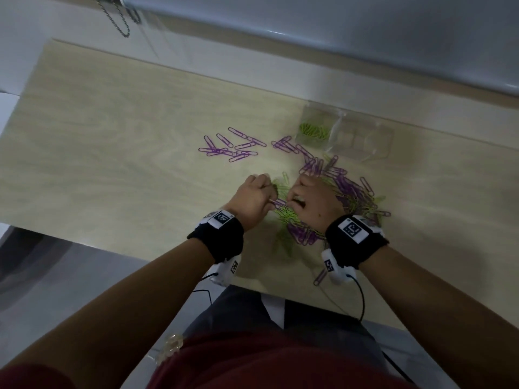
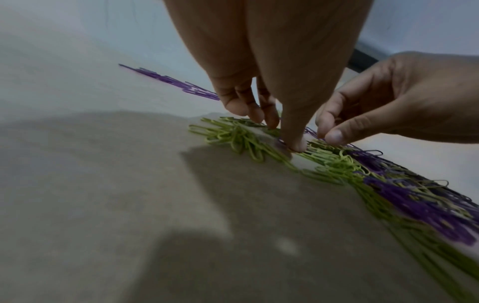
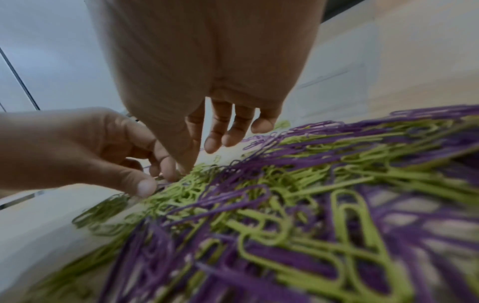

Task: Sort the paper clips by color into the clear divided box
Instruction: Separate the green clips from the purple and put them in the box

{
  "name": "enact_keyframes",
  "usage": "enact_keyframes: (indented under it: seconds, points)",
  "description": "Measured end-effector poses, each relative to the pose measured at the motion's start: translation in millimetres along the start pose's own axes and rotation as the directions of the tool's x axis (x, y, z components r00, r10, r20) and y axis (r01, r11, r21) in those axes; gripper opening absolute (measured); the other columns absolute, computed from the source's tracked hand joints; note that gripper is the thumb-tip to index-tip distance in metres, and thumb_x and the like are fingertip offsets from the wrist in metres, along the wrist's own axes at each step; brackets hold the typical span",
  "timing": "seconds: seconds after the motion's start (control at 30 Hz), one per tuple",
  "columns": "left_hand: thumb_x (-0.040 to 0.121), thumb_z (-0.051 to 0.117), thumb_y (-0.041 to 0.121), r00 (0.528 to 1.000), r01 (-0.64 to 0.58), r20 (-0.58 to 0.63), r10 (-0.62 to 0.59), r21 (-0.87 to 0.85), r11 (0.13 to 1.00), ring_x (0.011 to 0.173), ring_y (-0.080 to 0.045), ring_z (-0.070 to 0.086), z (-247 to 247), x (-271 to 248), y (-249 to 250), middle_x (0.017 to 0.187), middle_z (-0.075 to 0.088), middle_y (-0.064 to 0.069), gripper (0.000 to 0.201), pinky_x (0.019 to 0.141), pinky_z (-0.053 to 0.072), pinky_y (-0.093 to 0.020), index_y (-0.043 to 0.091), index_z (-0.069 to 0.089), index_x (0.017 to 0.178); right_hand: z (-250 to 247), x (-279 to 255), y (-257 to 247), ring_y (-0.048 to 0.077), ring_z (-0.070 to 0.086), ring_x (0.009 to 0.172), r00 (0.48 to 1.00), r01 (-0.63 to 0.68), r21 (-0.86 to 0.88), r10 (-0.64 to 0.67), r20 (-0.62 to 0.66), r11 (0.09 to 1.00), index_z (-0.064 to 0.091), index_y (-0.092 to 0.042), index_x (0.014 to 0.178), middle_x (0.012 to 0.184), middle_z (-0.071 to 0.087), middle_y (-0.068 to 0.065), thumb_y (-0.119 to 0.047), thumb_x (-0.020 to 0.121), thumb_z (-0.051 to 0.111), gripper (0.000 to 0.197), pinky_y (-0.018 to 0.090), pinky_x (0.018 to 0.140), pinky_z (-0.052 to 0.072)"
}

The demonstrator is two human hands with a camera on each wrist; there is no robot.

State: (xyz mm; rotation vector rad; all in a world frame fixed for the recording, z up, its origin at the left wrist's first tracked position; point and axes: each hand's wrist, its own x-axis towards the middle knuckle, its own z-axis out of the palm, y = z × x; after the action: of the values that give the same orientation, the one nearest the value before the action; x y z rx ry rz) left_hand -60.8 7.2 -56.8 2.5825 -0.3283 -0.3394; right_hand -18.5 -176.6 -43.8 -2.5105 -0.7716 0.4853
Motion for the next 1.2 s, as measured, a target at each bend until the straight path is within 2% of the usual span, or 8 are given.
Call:
enact_keyframes:
  seconds: [0.37,0.53,0.73,0.83,0.93,1.0,1.1,1.2]
  points:
    - [0.080,0.068,0.020,0.991,0.041,0.132,-0.031,-0.076,0.996,0.093,-0.024,0.044,-8,7,-3,0.097,0.052,-0.009,0.014,0.080,0.039,-0.033,0.009,0.060,0.084,-16,-5,7,0.022,0.057,0.086,0.911,-0.382,0.130,0.397,-0.115,0.915,0.058,-0.017,0.075,0.092,0.054,0.001,-0.013,0.080,0.065,0.010,0.036,0.075,0.051]
    - [0.081,0.067,0.014,0.990,0.088,-0.072,-0.122,-0.363,0.928,0.063,-0.006,0.047,-30,3,-2,0.073,0.055,0.002,0.014,0.059,0.036,-0.012,0.006,0.057,0.076,-19,7,-6,0.020,0.054,0.093,0.923,-0.385,0.059,0.385,0.004,0.921,0.060,-0.018,0.078,0.098,0.055,0.002,-0.032,0.081,0.069,0.017,0.034,0.081,0.047]
    - [0.082,0.068,0.011,0.904,0.265,-0.217,-0.368,-0.392,0.881,0.077,-0.019,0.059,-56,27,-17,0.080,0.064,-0.001,0.012,0.067,0.045,-0.026,0.009,0.057,0.079,-10,27,-17,0.029,0.064,0.086,0.887,-0.445,-0.098,0.453,0.093,0.890,0.061,-0.007,0.077,0.100,0.065,0.011,-0.028,0.084,0.066,0.023,0.038,0.076,0.055]
    - [0.074,0.072,0.006,0.951,0.154,-0.261,-0.164,-0.062,0.986,0.093,-0.037,0.056,-54,27,-11,0.095,0.063,-0.021,0.017,0.081,0.044,-0.042,-0.002,0.064,0.087,-11,31,-16,0.027,0.063,0.071,0.847,-0.508,-0.046,0.508,0.154,0.860,0.050,-0.010,0.063,0.080,0.063,0.011,-0.016,0.085,0.061,0.026,0.030,0.061,0.052]
    - [0.070,0.074,0.008,0.986,-0.021,-0.164,0.024,0.016,1.000,0.090,-0.036,0.053,-39,16,3,0.093,0.062,-0.017,0.013,0.079,0.048,-0.042,0.007,0.069,0.082,-14,29,-11,0.024,0.048,0.050,0.832,-0.537,0.021,0.526,0.178,0.843,0.040,-0.013,0.051,0.058,0.048,0.008,-0.009,0.085,0.056,0.038,0.029,0.053,0.046]
    - [0.069,0.074,0.012,0.990,-0.116,-0.073,0.118,0.037,0.993,0.083,-0.032,0.052,-22,8,6,0.089,0.060,-0.011,0.009,0.070,0.046,-0.035,0.012,0.069,0.076,-17,25,-10,0.025,0.048,0.055,0.837,-0.536,0.050,0.523,0.162,0.843,0.047,-0.012,0.054,0.067,0.048,0.010,-0.016,0.084,0.061,0.033,0.034,0.063,0.050]
    - [0.071,0.062,0.023,0.990,-0.144,0.008,0.144,0.082,0.986,0.076,-0.030,0.052,-6,5,8,0.084,0.057,-0.010,0.011,0.062,0.046,-0.033,0.014,0.066,0.071,-20,20,-11,0.029,0.057,0.092,0.844,-0.526,0.014,0.520,0.134,0.850,0.065,-0.009,0.089,0.105,0.053,0.011,-0.025,0.083,0.068,0.018,0.039,0.085,0.050]
    - [0.074,0.046,0.026,0.989,-0.147,-0.001,0.148,0.075,0.986,0.074,-0.029,0.052,0,7,9,0.082,0.056,-0.011,0.022,0.061,0.046,-0.032,0.013,0.063,0.069,-16,24,-16,0.031,0.060,0.097,0.841,-0.524,-0.059,0.527,0.121,0.849,0.066,-0.008,0.095,0.109,0.057,0.012,-0.025,0.083,0.066,0.021,0.041,0.085,0.052]
